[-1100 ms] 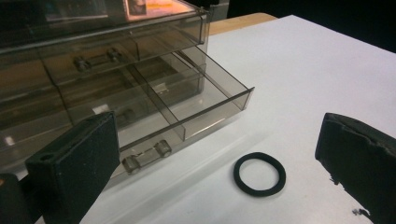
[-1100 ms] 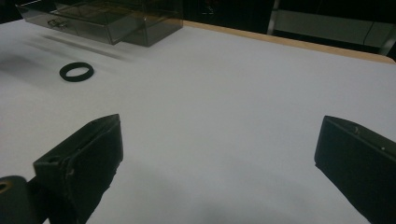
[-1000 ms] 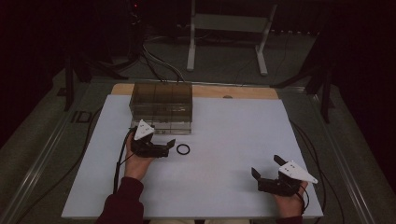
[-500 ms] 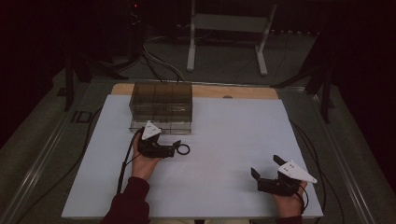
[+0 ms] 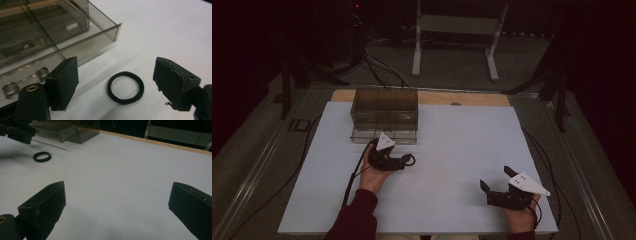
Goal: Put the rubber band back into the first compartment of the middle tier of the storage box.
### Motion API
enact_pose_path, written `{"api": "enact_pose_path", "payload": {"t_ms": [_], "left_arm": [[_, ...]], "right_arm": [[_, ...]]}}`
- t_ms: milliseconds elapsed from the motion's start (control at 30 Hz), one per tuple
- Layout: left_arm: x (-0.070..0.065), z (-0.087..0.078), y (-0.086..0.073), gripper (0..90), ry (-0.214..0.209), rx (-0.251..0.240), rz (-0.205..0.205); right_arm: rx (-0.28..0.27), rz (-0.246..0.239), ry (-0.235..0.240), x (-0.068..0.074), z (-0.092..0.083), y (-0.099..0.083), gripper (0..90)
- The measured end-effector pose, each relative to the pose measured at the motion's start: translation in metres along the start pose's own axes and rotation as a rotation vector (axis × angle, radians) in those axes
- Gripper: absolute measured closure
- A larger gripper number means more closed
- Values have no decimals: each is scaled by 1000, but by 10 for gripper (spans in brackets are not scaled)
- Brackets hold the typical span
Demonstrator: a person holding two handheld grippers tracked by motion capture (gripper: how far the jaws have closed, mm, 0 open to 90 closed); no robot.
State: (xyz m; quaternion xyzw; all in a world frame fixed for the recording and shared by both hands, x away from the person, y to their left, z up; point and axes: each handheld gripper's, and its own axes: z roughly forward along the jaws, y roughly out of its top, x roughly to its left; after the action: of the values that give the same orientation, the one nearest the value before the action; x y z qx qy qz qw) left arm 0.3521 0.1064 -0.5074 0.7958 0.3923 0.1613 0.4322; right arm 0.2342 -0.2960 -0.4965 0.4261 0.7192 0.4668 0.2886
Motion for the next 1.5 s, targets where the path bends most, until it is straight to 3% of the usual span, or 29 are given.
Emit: {"api": "enact_pose_path", "payload": {"t_ms": [333, 600, 767, 867, 1500], "left_arm": [[2, 16, -5, 535, -3, 75, -11], [-3, 21, -5, 736, 23, 140, 32], [-2, 23, -6, 786, 46, 155, 41], [-2, 23, -6, 871, 44, 162, 52], [6, 14, -2, 885, 34, 126, -9]], "right_arm": [[4, -11, 1, 1, 1, 0, 14], [6, -12, 1, 1, 1, 0, 14], [7, -13, 2, 1, 1, 0, 14], [7, -11, 1, 1, 1, 0, 14], [9, -13, -1, 1, 1, 0, 14]]}}
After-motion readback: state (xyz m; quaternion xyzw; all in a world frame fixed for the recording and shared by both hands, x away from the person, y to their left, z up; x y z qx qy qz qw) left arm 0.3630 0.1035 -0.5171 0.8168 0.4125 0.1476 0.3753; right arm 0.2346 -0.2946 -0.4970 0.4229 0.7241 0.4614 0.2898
